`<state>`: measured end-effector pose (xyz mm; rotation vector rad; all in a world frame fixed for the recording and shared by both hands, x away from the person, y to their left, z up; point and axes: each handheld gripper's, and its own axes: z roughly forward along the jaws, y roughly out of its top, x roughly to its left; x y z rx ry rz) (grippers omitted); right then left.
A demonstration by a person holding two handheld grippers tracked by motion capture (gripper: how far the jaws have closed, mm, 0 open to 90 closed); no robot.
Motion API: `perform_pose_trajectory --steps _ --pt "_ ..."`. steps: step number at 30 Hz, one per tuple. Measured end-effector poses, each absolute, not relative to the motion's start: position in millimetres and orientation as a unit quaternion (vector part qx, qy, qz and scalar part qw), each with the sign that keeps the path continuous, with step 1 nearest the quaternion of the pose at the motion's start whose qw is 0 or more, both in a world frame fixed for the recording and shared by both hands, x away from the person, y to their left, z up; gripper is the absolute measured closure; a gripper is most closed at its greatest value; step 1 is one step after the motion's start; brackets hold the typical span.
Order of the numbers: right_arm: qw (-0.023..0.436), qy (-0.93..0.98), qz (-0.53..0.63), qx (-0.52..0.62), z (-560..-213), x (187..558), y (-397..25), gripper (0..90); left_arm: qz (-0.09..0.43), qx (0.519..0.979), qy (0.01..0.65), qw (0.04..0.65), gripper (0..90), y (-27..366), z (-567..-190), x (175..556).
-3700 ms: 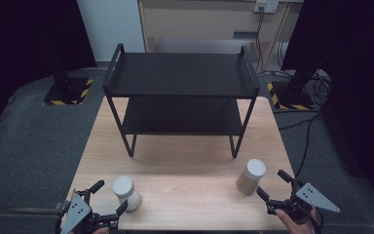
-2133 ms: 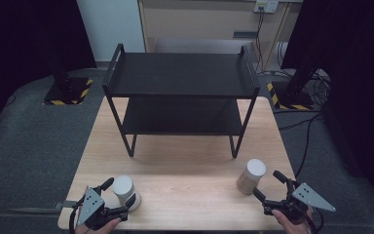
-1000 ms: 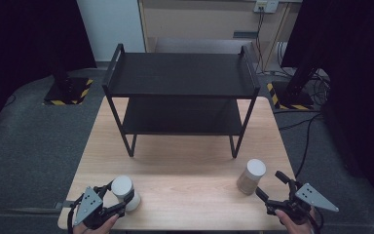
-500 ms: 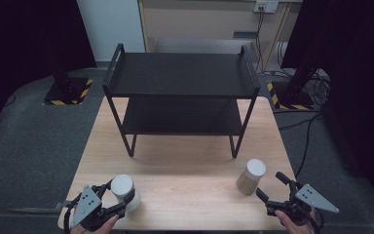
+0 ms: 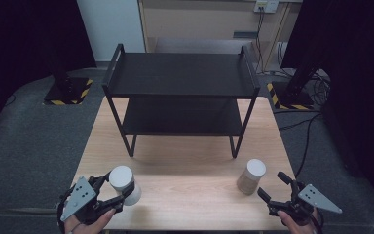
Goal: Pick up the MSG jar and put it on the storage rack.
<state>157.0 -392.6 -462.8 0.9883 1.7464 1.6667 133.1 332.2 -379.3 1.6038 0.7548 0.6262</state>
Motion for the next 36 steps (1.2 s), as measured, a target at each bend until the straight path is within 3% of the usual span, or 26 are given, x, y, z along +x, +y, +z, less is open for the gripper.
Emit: perform_pose_trajectory --steps 17,36 --pt "0.25 0.654 0.616 0.362 -465 162 -390 3.2 0.228 0.701 0.261 0.623 32.4 350 -351 172" --pt "0.246 0.65 0.619 0.366 -466 161 -393 2.9 0.206 0.71 0.242 0.628 32.4 351 -327 199"
